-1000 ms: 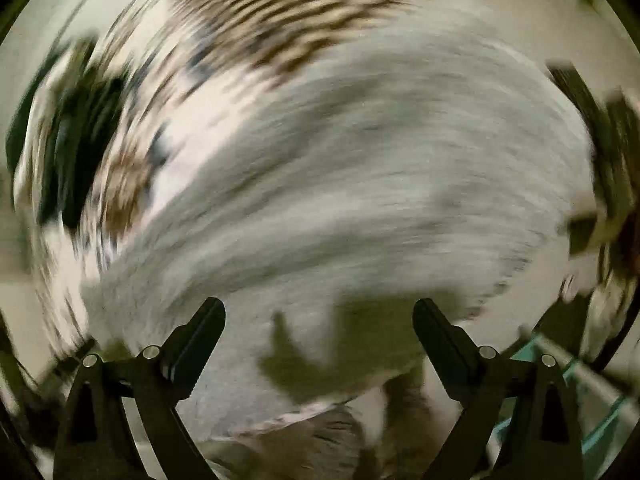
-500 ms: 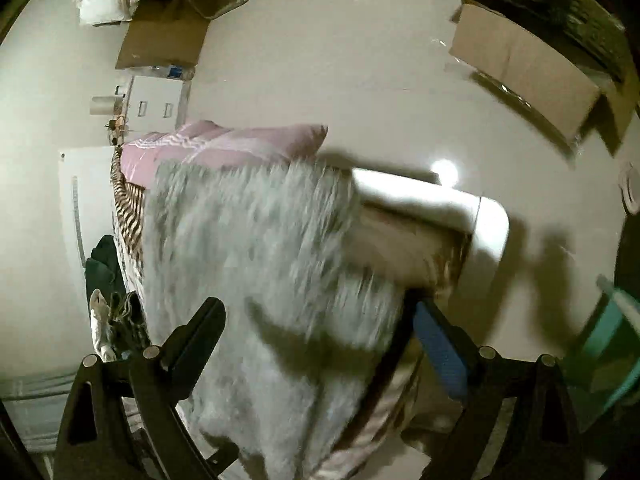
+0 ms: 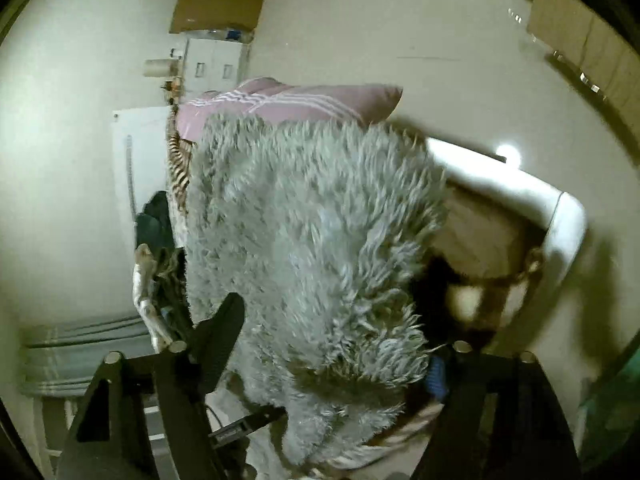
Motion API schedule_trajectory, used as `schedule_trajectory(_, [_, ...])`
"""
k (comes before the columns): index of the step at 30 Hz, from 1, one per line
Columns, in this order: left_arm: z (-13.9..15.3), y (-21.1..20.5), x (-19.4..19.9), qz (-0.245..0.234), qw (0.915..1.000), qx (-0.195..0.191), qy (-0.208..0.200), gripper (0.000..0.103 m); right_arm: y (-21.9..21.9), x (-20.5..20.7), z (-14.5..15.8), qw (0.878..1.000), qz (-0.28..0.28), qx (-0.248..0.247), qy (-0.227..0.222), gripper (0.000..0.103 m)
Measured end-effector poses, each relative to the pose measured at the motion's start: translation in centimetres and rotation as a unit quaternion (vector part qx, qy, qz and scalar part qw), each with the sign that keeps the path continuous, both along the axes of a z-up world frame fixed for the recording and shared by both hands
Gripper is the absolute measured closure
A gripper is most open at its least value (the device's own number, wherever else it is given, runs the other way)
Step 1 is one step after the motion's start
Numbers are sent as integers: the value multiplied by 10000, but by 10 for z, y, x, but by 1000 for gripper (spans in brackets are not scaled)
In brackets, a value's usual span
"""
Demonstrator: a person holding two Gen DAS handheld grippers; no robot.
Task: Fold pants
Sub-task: 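Lift the pants end with the right gripper and fold it toward the left gripper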
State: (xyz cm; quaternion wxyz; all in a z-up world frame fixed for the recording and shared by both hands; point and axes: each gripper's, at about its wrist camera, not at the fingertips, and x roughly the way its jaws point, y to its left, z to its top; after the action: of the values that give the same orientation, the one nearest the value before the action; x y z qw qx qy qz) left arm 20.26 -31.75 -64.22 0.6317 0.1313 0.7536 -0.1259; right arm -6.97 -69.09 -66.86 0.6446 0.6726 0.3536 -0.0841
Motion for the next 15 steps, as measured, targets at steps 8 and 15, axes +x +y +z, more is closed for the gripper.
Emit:
schedule_trajectory(8, [-8,7,9,67,9999,-74,43,0,14,31,-7,9989,-136,38,-449,63])
schedule_trajectory(15, [10,12,30,453,9978,-417,239,0,34,52,49,9926,51,-1209,70,82])
